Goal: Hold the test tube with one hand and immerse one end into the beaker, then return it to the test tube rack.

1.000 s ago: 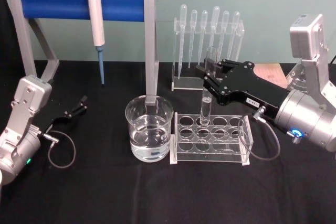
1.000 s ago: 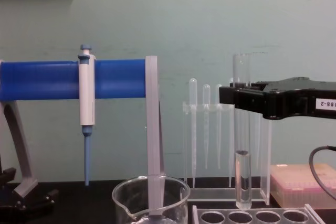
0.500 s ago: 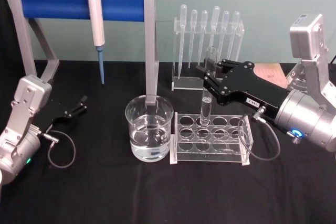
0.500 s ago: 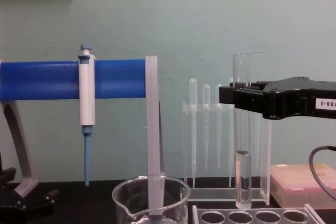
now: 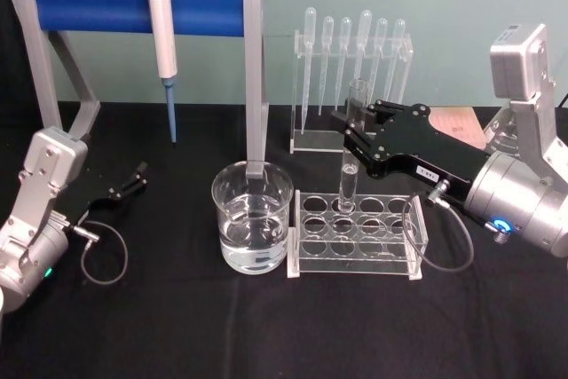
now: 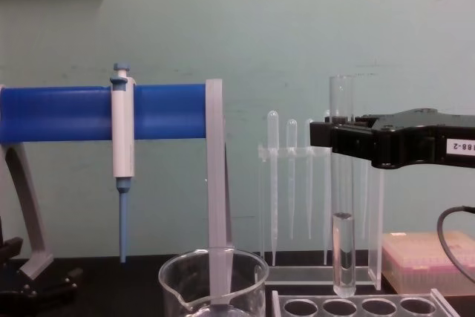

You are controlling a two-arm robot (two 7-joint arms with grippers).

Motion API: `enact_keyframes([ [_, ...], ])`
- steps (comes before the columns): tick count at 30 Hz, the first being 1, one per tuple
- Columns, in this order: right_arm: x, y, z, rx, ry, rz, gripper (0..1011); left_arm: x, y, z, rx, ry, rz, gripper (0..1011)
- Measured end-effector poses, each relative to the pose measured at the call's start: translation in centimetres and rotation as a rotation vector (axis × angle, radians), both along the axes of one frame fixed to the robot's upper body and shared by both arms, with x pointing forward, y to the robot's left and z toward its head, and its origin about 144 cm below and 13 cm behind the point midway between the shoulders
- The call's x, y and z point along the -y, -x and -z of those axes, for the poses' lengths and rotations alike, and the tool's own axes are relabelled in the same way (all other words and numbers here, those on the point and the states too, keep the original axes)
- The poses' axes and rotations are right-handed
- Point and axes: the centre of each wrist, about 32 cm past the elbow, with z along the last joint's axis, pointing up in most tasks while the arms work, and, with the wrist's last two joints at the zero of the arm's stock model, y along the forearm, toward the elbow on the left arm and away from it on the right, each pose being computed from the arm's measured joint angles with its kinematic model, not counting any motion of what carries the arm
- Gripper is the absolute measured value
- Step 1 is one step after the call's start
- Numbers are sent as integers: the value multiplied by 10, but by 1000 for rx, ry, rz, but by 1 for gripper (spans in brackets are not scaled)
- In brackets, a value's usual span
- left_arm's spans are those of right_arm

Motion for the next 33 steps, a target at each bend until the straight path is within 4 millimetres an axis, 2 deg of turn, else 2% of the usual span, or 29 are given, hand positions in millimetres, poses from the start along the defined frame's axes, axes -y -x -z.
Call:
enact_keyframes([
  [33,0,0,0,0,0,0,236,0,0,0,0,0,0,1000],
])
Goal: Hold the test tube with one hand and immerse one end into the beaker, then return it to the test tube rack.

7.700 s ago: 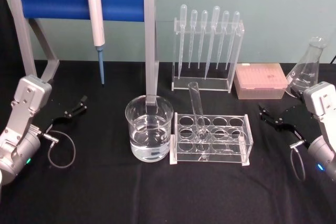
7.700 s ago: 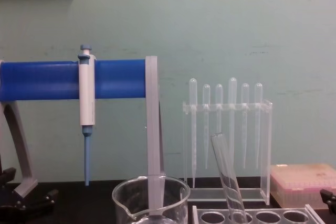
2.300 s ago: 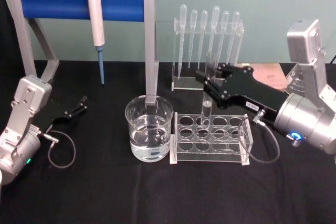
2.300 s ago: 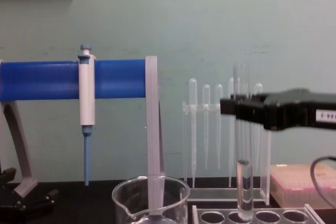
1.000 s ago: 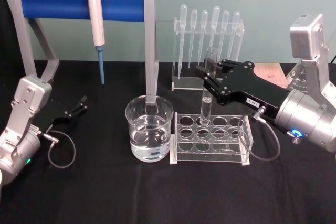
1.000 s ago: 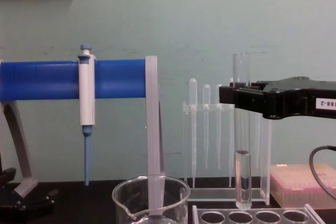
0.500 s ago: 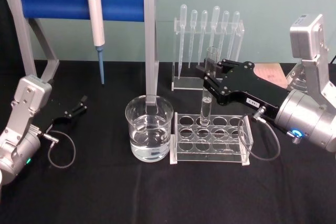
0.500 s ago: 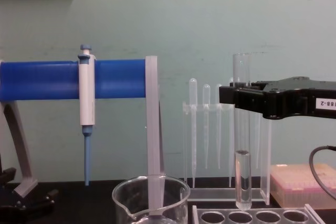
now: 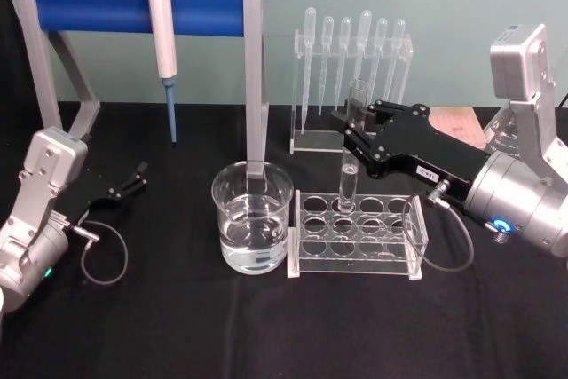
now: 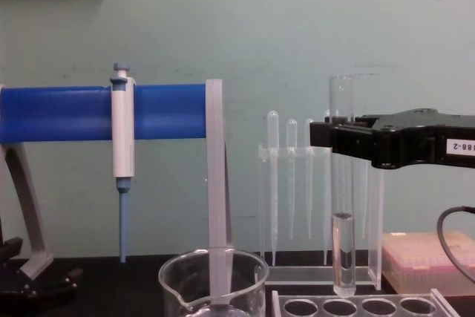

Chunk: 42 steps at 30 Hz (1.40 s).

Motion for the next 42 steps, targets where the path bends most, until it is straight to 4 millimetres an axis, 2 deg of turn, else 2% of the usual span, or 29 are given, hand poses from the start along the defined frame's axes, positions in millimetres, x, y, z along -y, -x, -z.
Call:
enact_keyframes([
  [42,0,0,0,0,0,0,236,0,0,0,0,0,0,1000],
])
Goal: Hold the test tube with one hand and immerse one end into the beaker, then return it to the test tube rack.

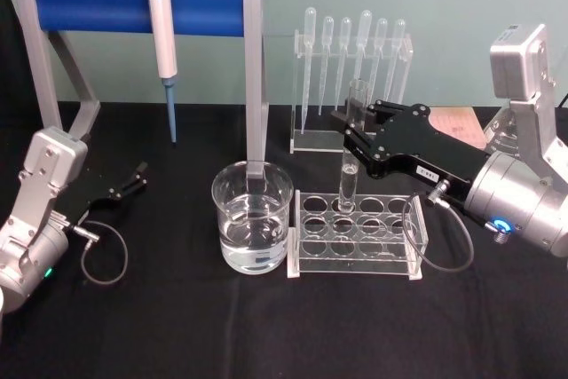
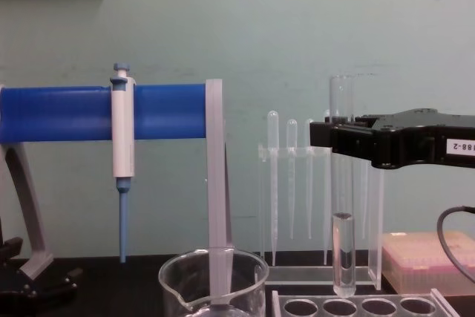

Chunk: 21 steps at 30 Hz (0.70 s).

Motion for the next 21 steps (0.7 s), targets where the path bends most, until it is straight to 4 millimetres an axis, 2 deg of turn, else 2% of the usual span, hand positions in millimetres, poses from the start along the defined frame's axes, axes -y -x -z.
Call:
enact_keyframes([
  [21,0,0,0,0,0,0,237,0,0,0,0,0,0,1000],
])
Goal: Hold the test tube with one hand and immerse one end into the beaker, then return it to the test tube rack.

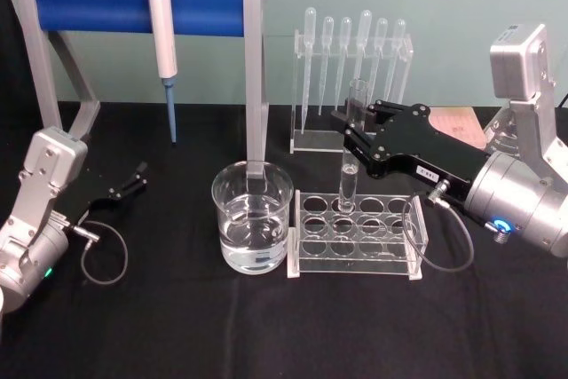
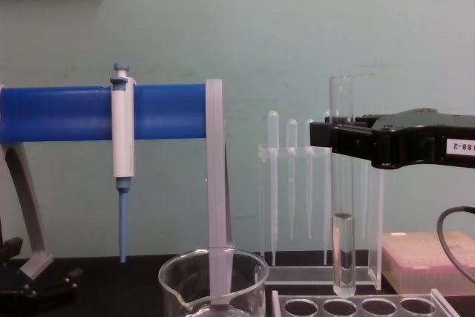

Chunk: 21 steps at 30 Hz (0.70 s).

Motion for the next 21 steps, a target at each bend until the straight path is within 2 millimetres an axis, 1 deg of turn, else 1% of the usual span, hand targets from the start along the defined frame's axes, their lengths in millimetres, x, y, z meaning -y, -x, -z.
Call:
enact_keyframes([
  [21,0,0,0,0,0,0,236,0,0,0,0,0,0,1000],
])
